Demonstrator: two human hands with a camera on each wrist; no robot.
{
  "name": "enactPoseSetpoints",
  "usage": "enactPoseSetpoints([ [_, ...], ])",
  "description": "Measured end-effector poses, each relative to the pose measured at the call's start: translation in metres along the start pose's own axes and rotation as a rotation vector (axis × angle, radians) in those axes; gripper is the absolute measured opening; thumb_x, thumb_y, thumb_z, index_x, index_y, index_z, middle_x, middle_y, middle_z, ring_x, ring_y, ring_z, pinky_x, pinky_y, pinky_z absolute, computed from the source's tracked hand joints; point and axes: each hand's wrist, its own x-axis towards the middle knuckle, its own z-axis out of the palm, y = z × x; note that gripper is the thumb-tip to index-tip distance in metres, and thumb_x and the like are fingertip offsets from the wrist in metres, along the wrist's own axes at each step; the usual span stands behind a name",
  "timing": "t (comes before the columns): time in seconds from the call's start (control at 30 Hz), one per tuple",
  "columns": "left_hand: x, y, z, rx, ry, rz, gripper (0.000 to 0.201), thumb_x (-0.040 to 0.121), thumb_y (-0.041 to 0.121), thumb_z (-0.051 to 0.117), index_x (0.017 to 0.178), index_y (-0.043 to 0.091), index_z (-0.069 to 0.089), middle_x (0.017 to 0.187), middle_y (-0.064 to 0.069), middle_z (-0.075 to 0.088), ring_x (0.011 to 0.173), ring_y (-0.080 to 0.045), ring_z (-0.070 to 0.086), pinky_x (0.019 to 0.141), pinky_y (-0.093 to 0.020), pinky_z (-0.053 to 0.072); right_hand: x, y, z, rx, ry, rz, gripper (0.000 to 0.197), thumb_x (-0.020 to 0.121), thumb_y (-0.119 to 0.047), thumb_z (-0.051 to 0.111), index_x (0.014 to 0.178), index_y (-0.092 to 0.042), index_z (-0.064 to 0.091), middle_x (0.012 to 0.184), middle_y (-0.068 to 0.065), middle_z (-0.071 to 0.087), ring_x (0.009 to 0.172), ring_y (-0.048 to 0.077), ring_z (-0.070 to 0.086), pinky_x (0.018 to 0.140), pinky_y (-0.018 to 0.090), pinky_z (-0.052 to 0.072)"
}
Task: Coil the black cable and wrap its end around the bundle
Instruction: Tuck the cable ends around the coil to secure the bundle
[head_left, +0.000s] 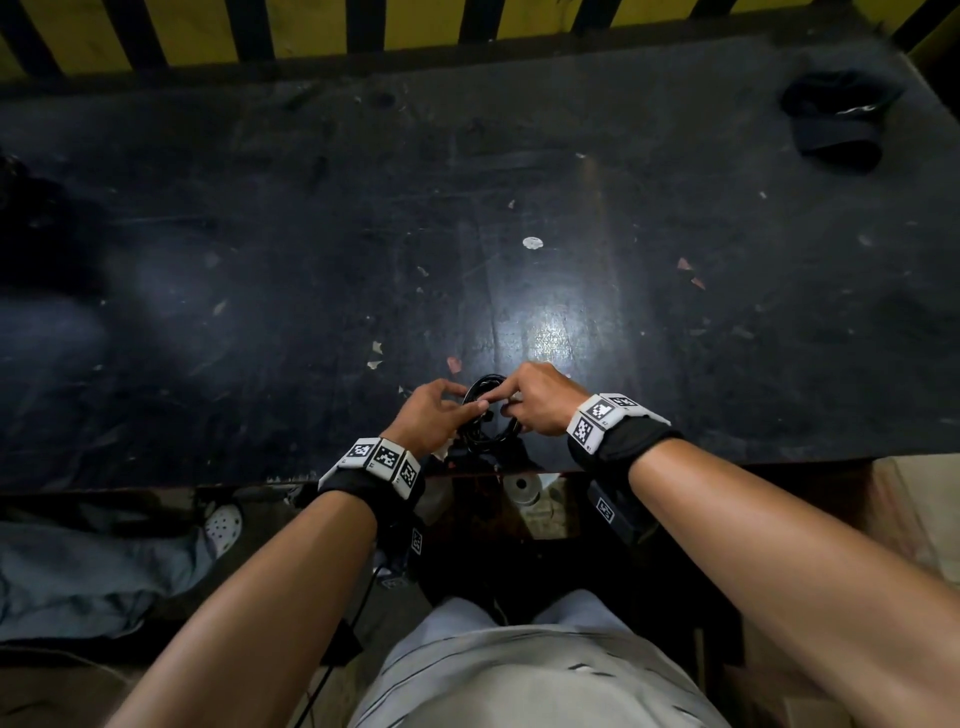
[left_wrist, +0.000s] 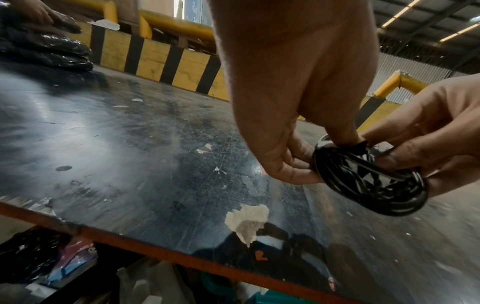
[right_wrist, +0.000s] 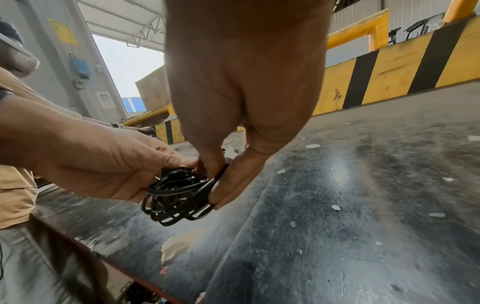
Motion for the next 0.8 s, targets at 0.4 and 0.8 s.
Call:
enactPoseSetpoints([
  [0.4, -0.001, 0.002, 0.013, 0.290, 0.126, 0.151, 0.042, 0.088, 0.029, 0.074, 0.121, 0.023, 0.048, 0.089, -0.007, 0.073, 0.077, -0.019, 0.073, 0.072, -0.036, 0.062, 0.004, 0.009, 0.006, 0.215, 0.135, 0.050, 0.013, 0.083, -0.008, 0.075, 0.086, -0.018, 0.068, 0.090, 0.006, 0.073, 0.079, 0.022, 0.072, 0.071, 0.045, 0.063],
  [0.8, 0.004, 0.025, 0.018, 0.323, 0.254, 0.210, 0.032, 0.092, 0.040, 0.069, 0.112, 0.017, 0.058, 0.089, 0.001, 0.069, 0.074, -0.004, 0.066, 0.049, -0.005, 0.044, 0.009, 0.016, -0.002, 0.330, 0.317, 0.131, 0.032, 0.081, -0.013, 0.077, 0.100, -0.016, 0.052, 0.089, -0.002, 0.059, 0.088, 0.028, 0.068, 0.078, 0.048, 0.059],
])
